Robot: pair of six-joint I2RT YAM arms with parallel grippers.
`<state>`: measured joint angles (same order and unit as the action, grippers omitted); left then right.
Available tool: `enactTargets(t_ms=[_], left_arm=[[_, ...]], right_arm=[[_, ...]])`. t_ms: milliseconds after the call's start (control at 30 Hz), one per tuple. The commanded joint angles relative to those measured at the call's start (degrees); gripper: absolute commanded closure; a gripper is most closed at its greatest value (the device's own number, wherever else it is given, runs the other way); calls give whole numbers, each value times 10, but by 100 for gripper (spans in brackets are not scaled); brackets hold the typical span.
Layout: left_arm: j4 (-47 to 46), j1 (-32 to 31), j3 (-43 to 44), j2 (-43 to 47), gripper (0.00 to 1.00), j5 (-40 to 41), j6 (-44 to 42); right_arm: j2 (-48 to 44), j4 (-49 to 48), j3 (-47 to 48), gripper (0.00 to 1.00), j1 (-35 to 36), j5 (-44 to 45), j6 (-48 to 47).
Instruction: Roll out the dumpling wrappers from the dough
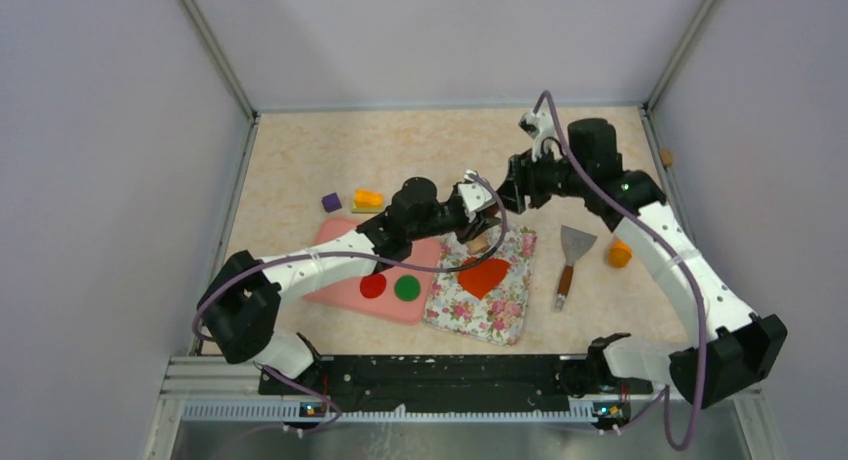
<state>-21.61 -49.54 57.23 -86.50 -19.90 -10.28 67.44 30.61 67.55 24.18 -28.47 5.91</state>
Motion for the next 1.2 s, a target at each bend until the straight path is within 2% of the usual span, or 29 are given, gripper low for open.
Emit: enactTargets(t_ms=[0,100,233,333,600,700,767,833,900,1033,1133,1167], left_arm=[[55,14,-45,31,100,-14,-73],[73,18,-45,30,100,-32,-93],[74,20,-36,19,100,-43,-111],[77,20,-27,9,100,-48,-109],[74,20,-14,-1,100,-51,-98],[73,20,-9,-3,100,-50,-92],[70,19,-7,-5,100,-50,-90],[67,20,-7,-5,100,-50,-87],[67,20,-8,-5,100,-49,-85],[67,20,-10,-3,100,-50,-80],[66,20,-9,-4,100,-49,-75],[67,20,-10,-4,97,-47,-74]], right_arm=[[70,214,138,41,-55,-91,-106],[75,228,117,31,-57,-109,-115],[76,183,87,11,-57,-140,-49],[89,157,79,9,-57,-162,-15],[131,135,60,10,-33,-149,-13],[139,117,49,19,-10,-146,-5],[140,97,38,29,-6,-142,15],[144,83,33,47,-6,-138,26],[148,76,31,61,-6,-143,31],[148,65,27,62,-6,-144,41],[147,55,20,91,-6,-152,41],[145,55,19,100,-6,-146,38]])
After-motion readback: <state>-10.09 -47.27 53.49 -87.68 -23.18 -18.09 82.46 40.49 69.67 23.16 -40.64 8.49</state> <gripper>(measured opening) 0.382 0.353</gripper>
